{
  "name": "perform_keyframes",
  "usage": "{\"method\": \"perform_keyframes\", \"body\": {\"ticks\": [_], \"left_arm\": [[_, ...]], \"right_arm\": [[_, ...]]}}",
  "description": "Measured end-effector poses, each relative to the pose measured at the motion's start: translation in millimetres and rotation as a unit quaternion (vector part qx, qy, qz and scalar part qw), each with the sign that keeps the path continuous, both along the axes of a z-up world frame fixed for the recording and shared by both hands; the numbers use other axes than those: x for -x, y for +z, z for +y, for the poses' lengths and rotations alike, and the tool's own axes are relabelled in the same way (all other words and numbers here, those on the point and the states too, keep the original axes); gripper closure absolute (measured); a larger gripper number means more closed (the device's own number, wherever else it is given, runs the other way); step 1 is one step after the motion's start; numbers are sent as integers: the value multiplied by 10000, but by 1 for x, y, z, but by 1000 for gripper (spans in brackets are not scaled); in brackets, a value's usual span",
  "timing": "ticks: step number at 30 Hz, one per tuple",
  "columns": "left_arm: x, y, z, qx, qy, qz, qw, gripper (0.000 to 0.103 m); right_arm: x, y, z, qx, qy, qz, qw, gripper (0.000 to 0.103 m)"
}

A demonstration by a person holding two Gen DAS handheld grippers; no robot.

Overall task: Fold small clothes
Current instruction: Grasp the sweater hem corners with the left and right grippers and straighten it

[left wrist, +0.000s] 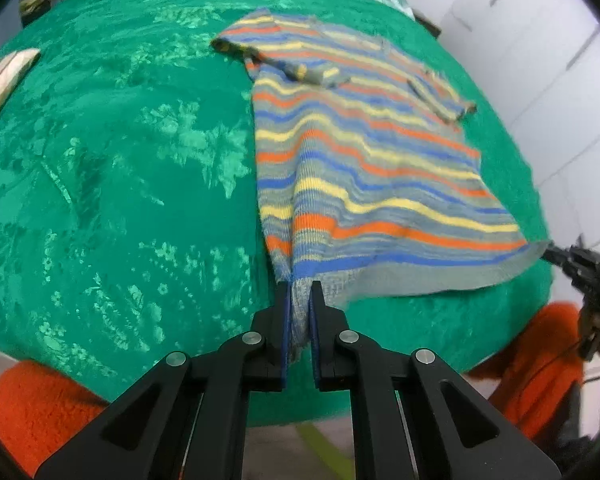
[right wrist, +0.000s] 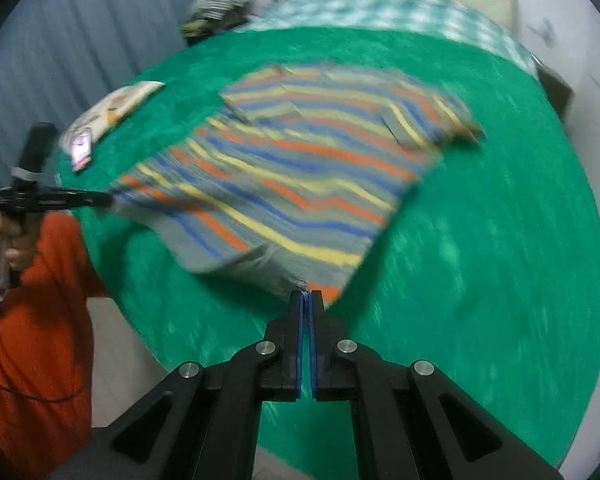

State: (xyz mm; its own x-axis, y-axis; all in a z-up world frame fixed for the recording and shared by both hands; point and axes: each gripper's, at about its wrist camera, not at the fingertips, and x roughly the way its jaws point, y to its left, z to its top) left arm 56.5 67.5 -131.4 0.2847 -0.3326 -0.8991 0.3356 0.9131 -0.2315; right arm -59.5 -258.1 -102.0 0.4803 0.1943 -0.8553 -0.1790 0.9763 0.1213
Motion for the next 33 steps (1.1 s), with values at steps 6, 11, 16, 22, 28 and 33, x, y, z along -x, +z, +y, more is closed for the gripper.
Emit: {"method": "perform_keyframes", "body": {"ticks": [6, 11, 16, 22, 28, 33], "left_arm": [[4, -9, 17, -137, 301, -6, 9995, 41], [-8, -24, 26, 207, 574, 196, 9979, 30], [-16, -47, 3, 134, 378, 473, 9981, 31], [-13, -38, 31, 903, 669, 507, 9924, 24], [-24, -53, 17, 675, 654, 732, 9929, 84], [-24, -45, 15, 468, 754, 677, 9937, 98]], "right_arm": [[15, -28, -50, -957, -1519, 363, 9831, 59], [32, -46, -57, -2267, -2126, 503, 9491, 34], [13, -77, -33, -2320, -2020, 807, 9481, 63], [20, -47, -45, -2206, -2036, 658, 9516, 97], [21, -51, -52, -1802, -2185, 724, 9563, 97], [15, -62, -45, -1611, -2201, 764, 9590, 97]]}}
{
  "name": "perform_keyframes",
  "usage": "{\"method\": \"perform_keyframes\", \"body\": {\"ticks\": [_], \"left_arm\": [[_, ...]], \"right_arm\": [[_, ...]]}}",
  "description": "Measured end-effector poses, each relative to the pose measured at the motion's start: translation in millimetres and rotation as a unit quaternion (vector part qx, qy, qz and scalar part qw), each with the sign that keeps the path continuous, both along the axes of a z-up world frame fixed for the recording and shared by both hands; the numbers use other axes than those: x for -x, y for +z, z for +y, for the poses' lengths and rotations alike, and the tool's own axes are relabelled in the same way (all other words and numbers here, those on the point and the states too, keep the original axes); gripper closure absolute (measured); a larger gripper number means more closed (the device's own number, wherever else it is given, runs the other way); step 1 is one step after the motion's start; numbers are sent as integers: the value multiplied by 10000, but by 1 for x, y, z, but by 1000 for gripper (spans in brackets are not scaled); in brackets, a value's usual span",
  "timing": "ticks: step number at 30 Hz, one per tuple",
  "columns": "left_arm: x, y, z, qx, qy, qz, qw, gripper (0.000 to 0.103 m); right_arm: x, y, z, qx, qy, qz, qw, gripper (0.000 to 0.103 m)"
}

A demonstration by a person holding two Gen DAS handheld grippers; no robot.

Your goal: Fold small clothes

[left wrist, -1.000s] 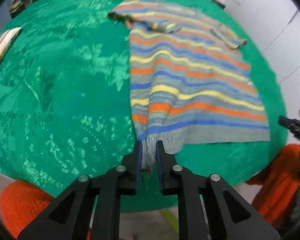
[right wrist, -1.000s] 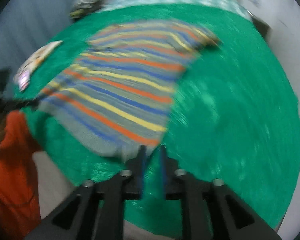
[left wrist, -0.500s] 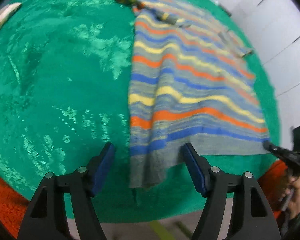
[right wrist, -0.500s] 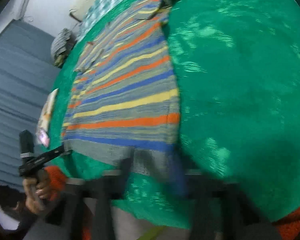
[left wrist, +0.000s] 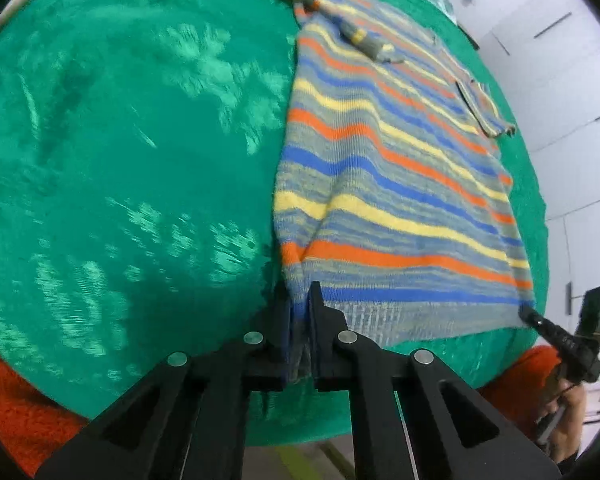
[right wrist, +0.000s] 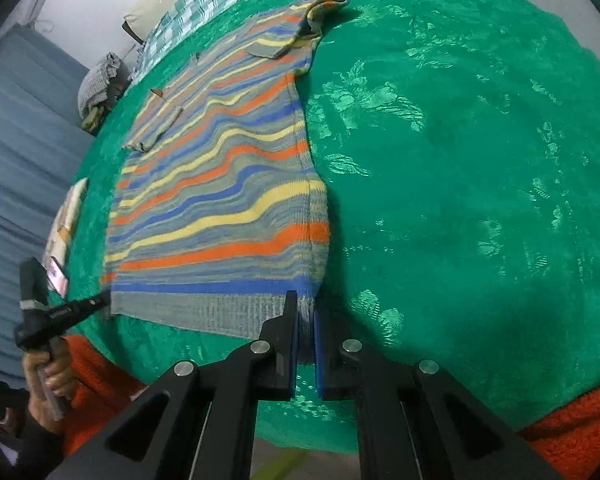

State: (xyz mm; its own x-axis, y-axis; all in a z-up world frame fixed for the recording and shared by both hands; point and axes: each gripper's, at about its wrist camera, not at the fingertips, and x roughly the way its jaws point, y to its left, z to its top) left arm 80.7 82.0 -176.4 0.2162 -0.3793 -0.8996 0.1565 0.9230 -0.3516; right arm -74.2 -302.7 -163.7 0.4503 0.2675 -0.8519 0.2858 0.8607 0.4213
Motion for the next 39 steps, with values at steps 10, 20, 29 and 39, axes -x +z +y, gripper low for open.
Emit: {"method": "perform_keyframes", "body": {"ticks": [10, 20, 29, 39], "left_arm": [[16, 8, 0, -1064, -425, -308, 9929, 98], [10, -14, -6, -1200, -333, -322, 9917, 91], [39, 16, 10, -1945, -232, -847, 9770, 35], [-95, 25, 33, -1919, 1238, -1983, 9531, 10]], "right_arm": [[9, 9, 20, 523, 515, 472, 9962, 97], [5, -23, 21, 681, 437, 756, 9938, 98], [3, 20, 19, 1281, 849, 811, 9848, 71], [-199, 65, 44, 2904, 2271, -1046, 9237, 39]]}}
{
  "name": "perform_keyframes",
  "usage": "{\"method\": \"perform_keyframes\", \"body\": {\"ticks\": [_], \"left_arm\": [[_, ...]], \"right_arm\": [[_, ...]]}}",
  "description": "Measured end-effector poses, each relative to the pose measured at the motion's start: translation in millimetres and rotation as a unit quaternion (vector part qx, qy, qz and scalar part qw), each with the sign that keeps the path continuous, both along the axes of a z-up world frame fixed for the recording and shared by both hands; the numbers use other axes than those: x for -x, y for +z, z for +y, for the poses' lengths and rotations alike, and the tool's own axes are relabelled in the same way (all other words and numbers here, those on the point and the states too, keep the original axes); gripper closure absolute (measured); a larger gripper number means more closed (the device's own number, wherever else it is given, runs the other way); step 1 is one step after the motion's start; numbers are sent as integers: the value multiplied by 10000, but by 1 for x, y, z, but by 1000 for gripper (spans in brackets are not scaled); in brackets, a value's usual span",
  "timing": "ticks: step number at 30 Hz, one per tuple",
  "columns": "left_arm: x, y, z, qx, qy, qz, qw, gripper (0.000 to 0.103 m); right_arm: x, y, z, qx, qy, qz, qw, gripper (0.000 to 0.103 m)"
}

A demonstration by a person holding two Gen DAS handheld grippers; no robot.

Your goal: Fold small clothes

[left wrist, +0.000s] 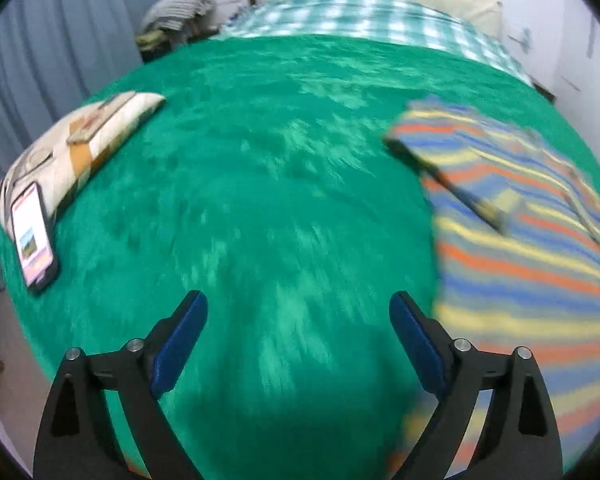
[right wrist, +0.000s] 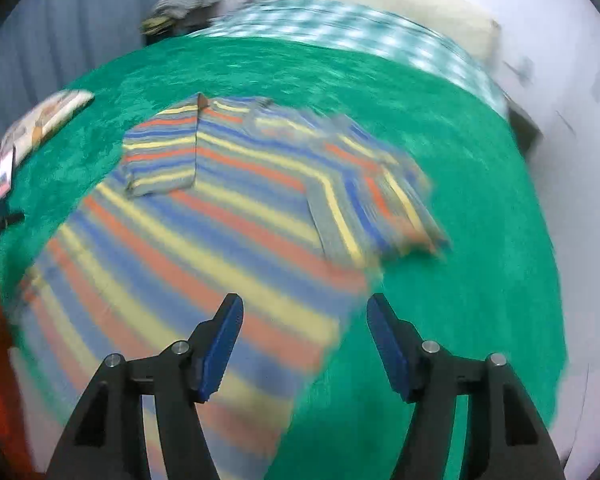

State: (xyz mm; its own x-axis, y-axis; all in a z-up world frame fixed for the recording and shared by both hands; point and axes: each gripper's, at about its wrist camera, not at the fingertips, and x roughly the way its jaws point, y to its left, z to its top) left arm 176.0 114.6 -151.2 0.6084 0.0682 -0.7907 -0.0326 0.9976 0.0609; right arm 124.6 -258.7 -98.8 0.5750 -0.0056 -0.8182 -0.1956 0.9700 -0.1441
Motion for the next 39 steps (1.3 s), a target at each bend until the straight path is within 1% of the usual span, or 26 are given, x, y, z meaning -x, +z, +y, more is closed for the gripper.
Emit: {"method": "perform_keyframes", "body": {"ticks": [3, 4, 5, 6, 9, 12, 14, 16, 17, 18, 20, 21, 22, 24, 25, 26, 27, 28, 29, 30, 31, 32, 33, 35, 37, 39], "left_arm": [[-33, -37, 13, -118, 229, 213, 9994, 9], [-40, -53, 17, -122, 209, 372, 9990, 0], [-43, -65, 20, -66, 171, 327, 9993, 0], [-39, -70, 28, 154, 155, 29, 9998, 0], [-39, -70, 30, 230, 154, -17, 9996, 0], [-35, -71, 30, 241, 148, -87, 9996, 0], [-36, -71, 30, 214, 150, -88, 9996, 0], [-34, -69, 27, 190, 153, -98, 9997, 0], [-34, -69, 27, 189, 153, -95, 9997, 0], [-34, -69, 26, 181, 152, -89, 9997, 0], [-34, -69, 26, 155, 152, -82, 9997, 0], [-35, -68, 26, 145, 154, -78, 9997, 0], [-31, -65, 25, 133, 161, -77, 9998, 0], [-31, -65, 25, 108, 171, -74, 9998, 0], [-32, -64, 24, 98, 176, -73, 9998, 0], [-31, -64, 24, 89, 180, -72, 9998, 0], [-32, -64, 24, 85, 182, -71, 9998, 0], [-32, -64, 24, 83, 185, -68, 9998, 0], [-32, -64, 25, 80, 184, -66, 9998, 0], [-32, -64, 24, 81, 184, -68, 9998, 0], [-32, -64, 24, 83, 184, -70, 9998, 0], [-32, -64, 25, 87, 184, -70, 9998, 0], [-32, -64, 25, 88, 184, -71, 9998, 0], [-32, -64, 24, 82, 184, -75, 9998, 0], [-32, -64, 24, 72, 187, -76, 9998, 0], [-32, -63, 24, 58, 194, -56, 9998, 0]], "right_arm": [[-61, -42, 9, 335, 61, 237, 9991, 40], [-71, -53, 5, 364, -18, 284, 9989, 41], [-82, -63, -1, 335, -149, 346, 9987, 42], [-92, -73, -9, 202, -330, 452, 9982, 50], [-93, -64, -58, -816, -1086, 401, 9899, 100], [-63, -29, -116, -1594, -1716, -100, 9721, 100], [-27, -8, -177, -2136, -2404, -384, 9461, 100], [9, -1, -234, -2592, -3148, -547, 9114, 100], [29, -4, -263, -2816, -3567, -581, 8889, 100], [42, -7, -280, -2912, -3818, -571, 8753, 100], [73, -29, -318, -3120, -4444, -467, 8384, 100], [79, -36, -325, -3243, -4523, -433, 8297, 100], [88, -51, -334, -3595, -4542, -358, 8144, 100], [94, -66, -335, -3894, -4577, -375, 7984, 96], [95, -71, -332, -3997, -4550, -441, 7945, 93], [97, -73, -330, -4078, -4535, -488, 7910, 88], [99, -77, -329, -4305, -4468, -613, 7818, 73], [98, -80, -326, -4447, -4403, -719, 7767, 64], [98, -80, -324, -4448, -4369, -765, 7780, 64], [95, -78, -320, -4311, -4321, -713, 7889, 69], [91, -76, -316, -4064, -4338, -603, 8019, 101], [90, -72, -315, -3791, -4407, -520, 8120, 99], [95, -66, -316, -3555, -4520, -576, 8161, 99], [107, -61, -331, -3174, -4771, -589, 8175, 99], [111, -61, -333, -2810, -4863, -524, 8257, 100], [104, -64, -324, -2441, -4786, -397, 8425, 100]]}}
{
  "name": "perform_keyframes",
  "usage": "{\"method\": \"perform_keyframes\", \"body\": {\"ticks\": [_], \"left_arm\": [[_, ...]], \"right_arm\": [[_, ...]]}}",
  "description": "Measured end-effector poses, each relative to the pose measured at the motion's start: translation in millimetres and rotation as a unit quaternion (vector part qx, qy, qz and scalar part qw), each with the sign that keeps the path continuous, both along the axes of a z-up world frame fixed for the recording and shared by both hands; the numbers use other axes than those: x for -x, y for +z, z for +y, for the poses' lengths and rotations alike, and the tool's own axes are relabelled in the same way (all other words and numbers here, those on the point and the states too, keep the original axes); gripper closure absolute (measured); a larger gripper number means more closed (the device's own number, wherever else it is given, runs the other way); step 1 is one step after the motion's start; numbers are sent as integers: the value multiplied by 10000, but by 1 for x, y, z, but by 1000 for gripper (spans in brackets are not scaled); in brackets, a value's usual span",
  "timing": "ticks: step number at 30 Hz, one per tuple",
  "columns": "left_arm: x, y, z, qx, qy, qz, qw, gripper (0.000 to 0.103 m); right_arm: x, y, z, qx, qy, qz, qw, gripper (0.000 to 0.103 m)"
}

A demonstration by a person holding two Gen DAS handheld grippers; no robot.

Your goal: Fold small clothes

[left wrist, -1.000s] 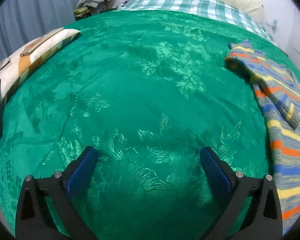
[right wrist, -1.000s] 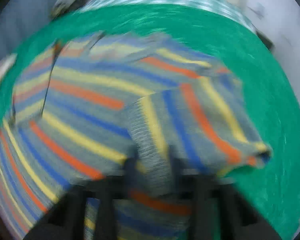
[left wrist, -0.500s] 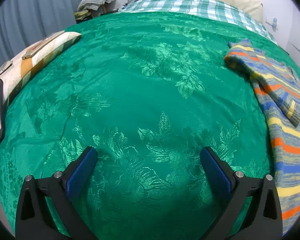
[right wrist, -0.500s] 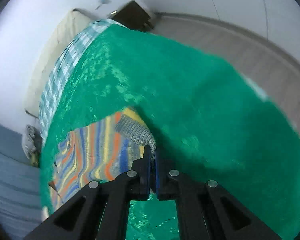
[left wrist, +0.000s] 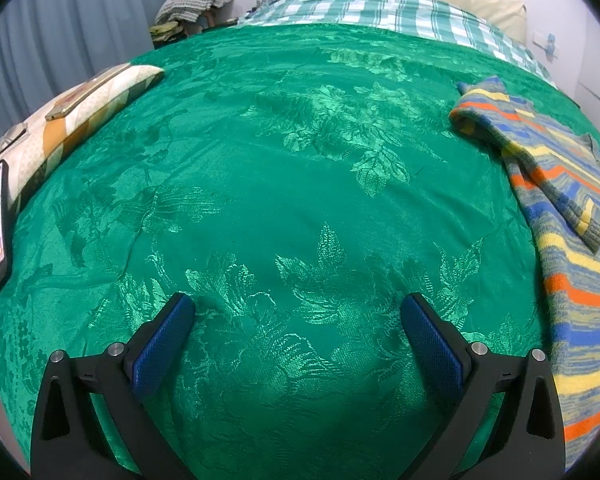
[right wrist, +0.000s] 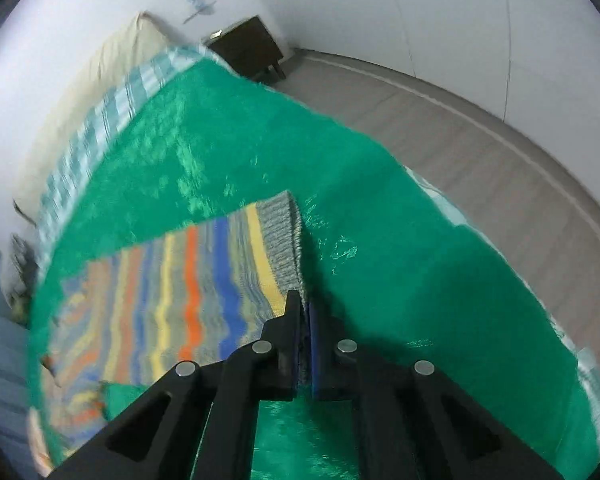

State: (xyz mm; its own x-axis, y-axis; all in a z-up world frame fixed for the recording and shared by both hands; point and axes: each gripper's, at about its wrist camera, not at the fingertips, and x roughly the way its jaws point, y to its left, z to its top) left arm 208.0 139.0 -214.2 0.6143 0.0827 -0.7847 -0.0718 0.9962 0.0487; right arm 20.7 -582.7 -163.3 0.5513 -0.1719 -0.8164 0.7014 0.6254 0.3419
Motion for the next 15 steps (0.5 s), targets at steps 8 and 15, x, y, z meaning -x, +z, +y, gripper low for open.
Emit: {"method": "perform_keyframes", "body": {"ticks": [8, 15], "left_arm": [[1, 60, -17, -560, -617, 350, 9959, 2], [3, 110, -170, -1380, -3687, -264, 9189, 2]], "right_arm": [[11, 19, 22, 326, 380, -61, 9987, 34], [63, 61, 85, 1188, 634, -371, 9902, 32]]}}
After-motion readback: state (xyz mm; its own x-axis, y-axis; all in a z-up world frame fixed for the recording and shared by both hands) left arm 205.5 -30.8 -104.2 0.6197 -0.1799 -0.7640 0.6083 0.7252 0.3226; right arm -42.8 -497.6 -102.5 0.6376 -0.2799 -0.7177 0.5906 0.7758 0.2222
